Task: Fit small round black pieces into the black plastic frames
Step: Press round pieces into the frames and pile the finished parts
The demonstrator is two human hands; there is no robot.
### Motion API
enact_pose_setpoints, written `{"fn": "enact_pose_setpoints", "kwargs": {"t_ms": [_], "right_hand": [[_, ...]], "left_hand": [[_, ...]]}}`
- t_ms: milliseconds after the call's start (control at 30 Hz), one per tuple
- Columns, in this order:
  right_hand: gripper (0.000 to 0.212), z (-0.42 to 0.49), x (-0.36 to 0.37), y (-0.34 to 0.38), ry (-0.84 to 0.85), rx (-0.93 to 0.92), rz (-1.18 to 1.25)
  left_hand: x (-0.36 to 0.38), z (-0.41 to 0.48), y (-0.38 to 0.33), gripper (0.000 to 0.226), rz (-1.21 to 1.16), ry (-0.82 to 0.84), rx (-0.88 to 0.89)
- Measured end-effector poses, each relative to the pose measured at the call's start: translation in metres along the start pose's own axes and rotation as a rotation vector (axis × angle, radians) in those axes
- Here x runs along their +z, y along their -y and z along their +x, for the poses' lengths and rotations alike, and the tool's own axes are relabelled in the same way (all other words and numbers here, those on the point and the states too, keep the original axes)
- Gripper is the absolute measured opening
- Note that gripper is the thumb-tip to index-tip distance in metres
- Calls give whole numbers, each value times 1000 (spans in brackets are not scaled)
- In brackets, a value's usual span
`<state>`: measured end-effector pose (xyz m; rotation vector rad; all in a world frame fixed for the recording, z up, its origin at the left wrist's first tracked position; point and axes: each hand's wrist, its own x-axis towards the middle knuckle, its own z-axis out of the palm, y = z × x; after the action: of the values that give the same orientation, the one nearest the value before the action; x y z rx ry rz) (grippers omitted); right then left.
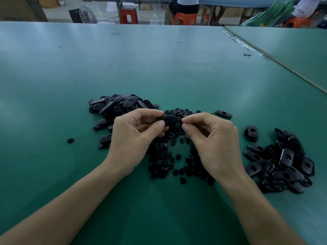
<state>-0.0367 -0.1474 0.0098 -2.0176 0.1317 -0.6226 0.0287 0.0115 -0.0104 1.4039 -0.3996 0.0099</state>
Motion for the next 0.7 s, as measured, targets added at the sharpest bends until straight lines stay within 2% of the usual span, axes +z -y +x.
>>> {"fn": "enact_pose_setpoints", "kwargs": {"t_ms": [300, 700], "right_hand": [[16, 0, 7, 2, 17, 67, 192], [11, -3, 12, -4, 46, 148, 277]], "left_hand": [[1, -3, -2, 21, 67, 58, -3], [1, -4, -4, 19, 92, 120, 17]]}}
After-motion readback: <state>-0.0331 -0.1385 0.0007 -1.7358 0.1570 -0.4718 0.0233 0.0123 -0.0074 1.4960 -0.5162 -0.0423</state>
